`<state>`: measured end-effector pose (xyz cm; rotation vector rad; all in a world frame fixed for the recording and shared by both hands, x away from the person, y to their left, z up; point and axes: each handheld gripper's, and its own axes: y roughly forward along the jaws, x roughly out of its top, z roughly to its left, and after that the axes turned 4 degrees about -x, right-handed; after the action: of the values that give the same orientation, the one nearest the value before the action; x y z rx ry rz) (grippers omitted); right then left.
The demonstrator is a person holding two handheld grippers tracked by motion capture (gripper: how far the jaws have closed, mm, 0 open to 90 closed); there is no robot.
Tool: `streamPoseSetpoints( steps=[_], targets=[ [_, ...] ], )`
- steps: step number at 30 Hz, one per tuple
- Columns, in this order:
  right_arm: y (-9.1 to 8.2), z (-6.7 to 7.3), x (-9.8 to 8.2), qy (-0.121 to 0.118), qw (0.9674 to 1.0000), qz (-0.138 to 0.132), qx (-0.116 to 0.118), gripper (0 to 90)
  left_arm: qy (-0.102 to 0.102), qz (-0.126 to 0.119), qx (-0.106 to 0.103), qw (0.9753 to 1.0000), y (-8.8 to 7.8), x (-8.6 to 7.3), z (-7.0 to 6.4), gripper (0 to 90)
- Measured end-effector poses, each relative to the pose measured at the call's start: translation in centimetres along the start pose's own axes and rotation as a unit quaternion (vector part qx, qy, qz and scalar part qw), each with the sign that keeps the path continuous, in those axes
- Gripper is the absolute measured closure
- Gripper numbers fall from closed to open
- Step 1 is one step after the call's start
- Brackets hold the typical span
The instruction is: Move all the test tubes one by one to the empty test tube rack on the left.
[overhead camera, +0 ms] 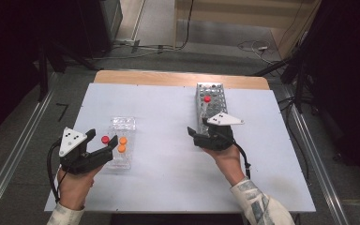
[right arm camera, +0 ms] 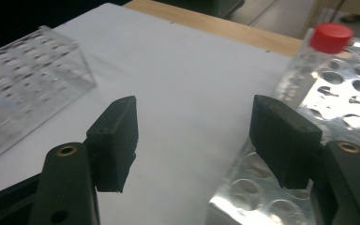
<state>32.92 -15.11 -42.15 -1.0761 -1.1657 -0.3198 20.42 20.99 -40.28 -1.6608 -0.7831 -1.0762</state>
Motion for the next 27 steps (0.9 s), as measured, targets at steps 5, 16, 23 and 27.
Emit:
streamPoseSetpoints(
  steps=[5, 16, 23, 27],
  targets=[
    [1.1, -2.0, 0.4, 0.025, 0.9990, -0.002, -0.037, 35.5, 0.000, -0.004, -0.001, 1.0000, -0.1, 0.0, -0.1, 23.7],
    [4.1, -4.3, 2.2, 0.046, 0.9950, 0.029, -0.084, 49.1, 0.002, -0.006, -0.001, 1.0000, -0.1, 0.0, -0.1, 23.9],
    [5.6, -4.9, 2.8, 0.068, 0.9915, 0.058, -0.095, 54.3, 0.004, -0.007, 0.000, 1.0000, -0.2, 0.0, -0.1, 24.0],
    [6.0, -4.9, 3.1, 0.071, 0.9901, 0.065, -0.102, 56.9, 0.005, -0.008, 0.000, 0.9999, -0.2, 0.0, -0.1, 24.3]
  ],
)
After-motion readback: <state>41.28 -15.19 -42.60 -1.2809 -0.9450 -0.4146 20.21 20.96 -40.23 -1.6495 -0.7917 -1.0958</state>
